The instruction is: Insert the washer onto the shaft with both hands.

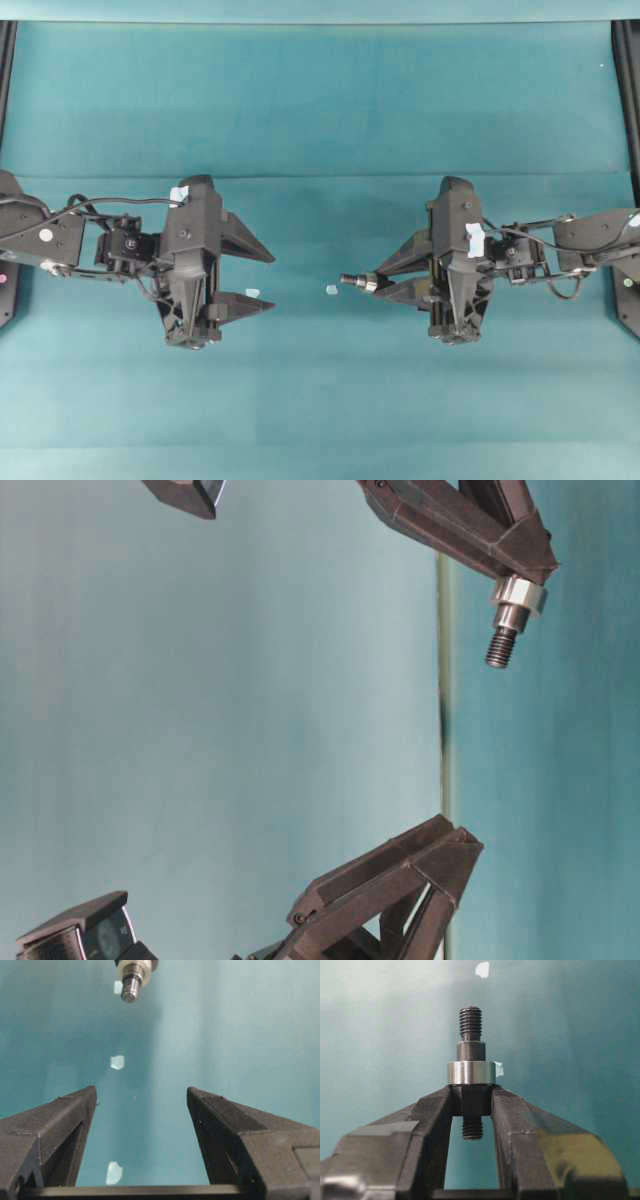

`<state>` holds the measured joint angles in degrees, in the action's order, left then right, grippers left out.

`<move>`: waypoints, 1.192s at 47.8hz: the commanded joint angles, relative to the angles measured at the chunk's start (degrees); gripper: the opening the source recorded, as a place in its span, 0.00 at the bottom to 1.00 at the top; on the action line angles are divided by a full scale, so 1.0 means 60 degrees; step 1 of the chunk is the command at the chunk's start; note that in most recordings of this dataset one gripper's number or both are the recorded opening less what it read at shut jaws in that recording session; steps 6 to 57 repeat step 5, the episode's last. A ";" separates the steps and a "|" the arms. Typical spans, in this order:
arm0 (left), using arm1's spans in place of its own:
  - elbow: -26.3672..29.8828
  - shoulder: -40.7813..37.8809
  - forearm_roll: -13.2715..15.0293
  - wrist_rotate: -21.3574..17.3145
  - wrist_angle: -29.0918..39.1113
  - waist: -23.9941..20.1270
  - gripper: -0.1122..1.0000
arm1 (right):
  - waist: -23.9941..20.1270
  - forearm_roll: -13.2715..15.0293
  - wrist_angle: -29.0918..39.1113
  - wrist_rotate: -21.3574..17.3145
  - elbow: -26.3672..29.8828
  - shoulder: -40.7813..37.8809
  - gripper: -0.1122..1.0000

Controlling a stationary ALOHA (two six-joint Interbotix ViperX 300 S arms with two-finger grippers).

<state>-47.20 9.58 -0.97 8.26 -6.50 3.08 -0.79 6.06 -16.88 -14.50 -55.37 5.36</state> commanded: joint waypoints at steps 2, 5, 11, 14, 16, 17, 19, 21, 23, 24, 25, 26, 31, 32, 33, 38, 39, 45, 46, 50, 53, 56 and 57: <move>0.0132 0.0059 -0.0029 0.0015 -0.0059 -0.0015 0.82 | 0.0015 -0.0015 -0.0059 -0.0117 0.0103 0.0059 0.10; 0.0132 0.0059 -0.0029 0.0015 -0.0059 0.0000 0.82 | 0.0015 -0.0015 -0.0059 -0.0117 0.0103 0.0059 0.10; 0.0132 0.0059 -0.0029 0.0015 -0.0059 0.0000 0.82 | 0.0015 -0.0015 -0.0059 -0.0117 0.0103 0.0059 0.10; 0.0132 0.0059 -0.0029 0.0015 -0.0059 0.0000 0.82 | 0.0015 -0.0015 -0.0059 -0.0117 0.0103 0.0059 0.10; 0.0132 0.0059 -0.0029 0.0015 -0.0059 0.0000 0.82 | 0.0015 -0.0015 -0.0059 -0.0117 0.0103 0.0059 0.10; 0.0132 0.0059 -0.0029 0.0015 -0.0059 0.0000 0.82 | 0.0015 -0.0015 -0.0059 -0.0117 0.0103 0.0059 0.10; 0.0132 0.0059 -0.0029 0.0015 -0.0059 0.0000 0.82 | 0.0015 -0.0015 -0.0059 -0.0117 0.0103 0.0059 0.10; 0.0132 0.0059 -0.0029 0.0015 -0.0059 0.0000 0.82 | 0.0015 -0.0015 -0.0059 -0.0117 0.0103 0.0059 0.10; 0.0132 0.0059 -0.0029 0.0015 -0.0059 0.0000 0.82 | 0.0015 -0.0015 -0.0059 -0.0117 0.0103 0.0059 0.10; 0.0132 0.0059 -0.0029 0.0015 -0.0059 0.0000 0.82 | 0.0015 -0.0015 -0.0059 -0.0117 0.0103 0.0059 0.10; 0.0132 0.0059 -0.0029 0.0015 -0.0059 0.0000 0.82 | 0.0015 -0.0015 -0.0059 -0.0117 0.0103 0.0059 0.10; 0.0132 0.0059 -0.0029 0.0015 -0.0059 0.0000 0.82 | 0.0015 -0.0015 -0.0059 -0.0117 0.0103 0.0059 0.10; 0.0132 0.0059 -0.0029 0.0015 -0.0059 0.0000 0.82 | 0.0015 -0.0015 -0.0059 -0.0117 0.0103 0.0059 0.10; 0.0132 0.0059 -0.0029 0.0015 -0.0059 0.0000 0.82 | 0.0015 -0.0015 -0.0059 -0.0117 0.0103 0.0059 0.10; 0.0132 0.0059 -0.0029 0.0015 -0.0059 0.0000 0.82 | 0.0015 -0.0015 -0.0059 -0.0117 0.0103 0.0059 0.10; 0.0132 0.0059 -0.0029 0.0015 -0.0059 0.0000 0.82 | 0.0015 -0.0015 -0.0059 -0.0117 0.0103 0.0059 0.10; 0.0132 0.0059 -0.0029 0.0015 -0.0059 0.0000 0.82 | 0.0015 -0.0015 -0.0059 -0.0117 0.0103 0.0059 0.10; 0.0132 0.0059 -0.0029 0.0015 -0.0059 0.0000 0.82 | 0.0015 -0.0015 -0.0059 -0.0117 0.0103 0.0059 0.10; 0.0132 0.0059 -0.0029 0.0015 -0.0059 0.0000 0.82 | 0.0015 -0.0015 -0.0059 -0.0117 0.0103 0.0059 0.10; 0.0132 0.0059 -0.0029 0.0015 -0.0059 0.0000 0.82 | 0.0015 -0.0015 -0.0059 -0.0117 0.0103 0.0059 0.10; 0.0132 0.0059 -0.0029 0.0015 -0.0059 0.0000 0.82 | 0.0015 -0.0015 -0.0059 -0.0117 0.0103 0.0059 0.10; 0.0132 0.0059 -0.0029 0.0015 -0.0059 0.0000 0.82 | 0.0015 -0.0015 -0.0059 -0.0117 0.0103 0.0059 0.10; 0.0132 0.0059 -0.0029 0.0015 -0.0059 0.0000 0.82 | 0.0015 -0.0015 -0.0059 -0.0117 0.0103 0.0059 0.10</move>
